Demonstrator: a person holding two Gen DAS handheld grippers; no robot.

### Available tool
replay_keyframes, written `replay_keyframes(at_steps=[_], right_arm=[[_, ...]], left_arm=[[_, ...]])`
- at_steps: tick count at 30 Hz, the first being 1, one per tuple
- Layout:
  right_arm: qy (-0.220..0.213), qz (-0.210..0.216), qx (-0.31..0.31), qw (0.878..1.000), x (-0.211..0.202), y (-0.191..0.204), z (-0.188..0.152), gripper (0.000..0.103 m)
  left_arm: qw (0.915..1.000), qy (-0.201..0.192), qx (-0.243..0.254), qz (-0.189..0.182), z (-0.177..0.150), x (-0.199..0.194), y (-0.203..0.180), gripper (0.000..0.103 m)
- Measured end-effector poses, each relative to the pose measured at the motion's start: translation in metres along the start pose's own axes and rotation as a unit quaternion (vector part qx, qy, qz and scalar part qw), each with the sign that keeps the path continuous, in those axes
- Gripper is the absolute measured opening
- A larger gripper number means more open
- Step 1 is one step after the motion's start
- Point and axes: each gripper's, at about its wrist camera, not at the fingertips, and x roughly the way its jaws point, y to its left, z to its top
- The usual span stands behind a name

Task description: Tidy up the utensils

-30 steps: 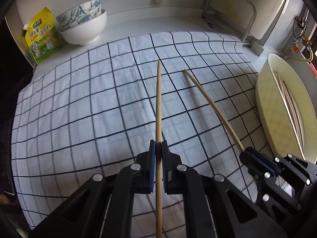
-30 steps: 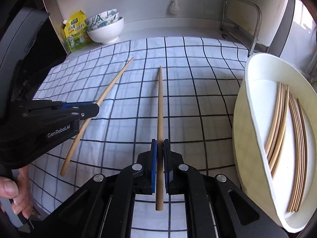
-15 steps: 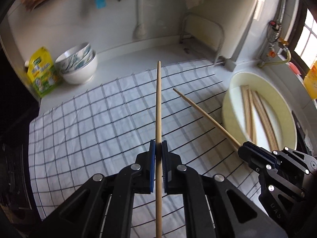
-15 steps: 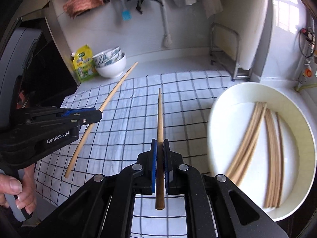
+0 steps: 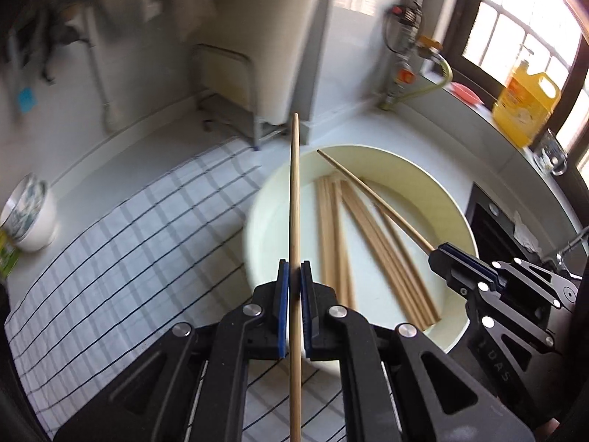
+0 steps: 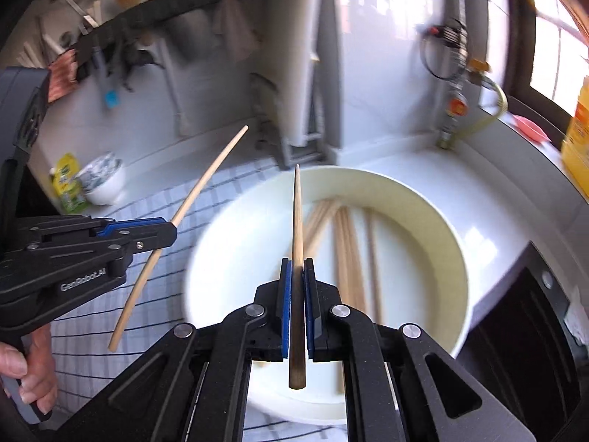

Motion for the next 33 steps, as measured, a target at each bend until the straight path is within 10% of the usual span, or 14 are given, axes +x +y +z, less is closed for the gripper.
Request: replay_keyframes(at_steps=[13,18,33], right_arm=[[0.055,-0.033,0.042,0.997,0.040,-0.051,-0.015,0.007],[0.060,-0.033,0.051,0.996,0.037,-0.054,-0.017,0.025],[0.041,-0.031,0.065,0.997,0.011,-0.052,-0.014,0.045]], left_arm=[[0.9976,0.059,0.033,-0.017,0.013,0.071,-0.041,0.010],[0.9985,0.052,0.019,0.005,0.014,0.062,-0.030,0.047],[0.9987,0.030,-0.020,0.037,0.006,0.026,-0.006,0.073]])
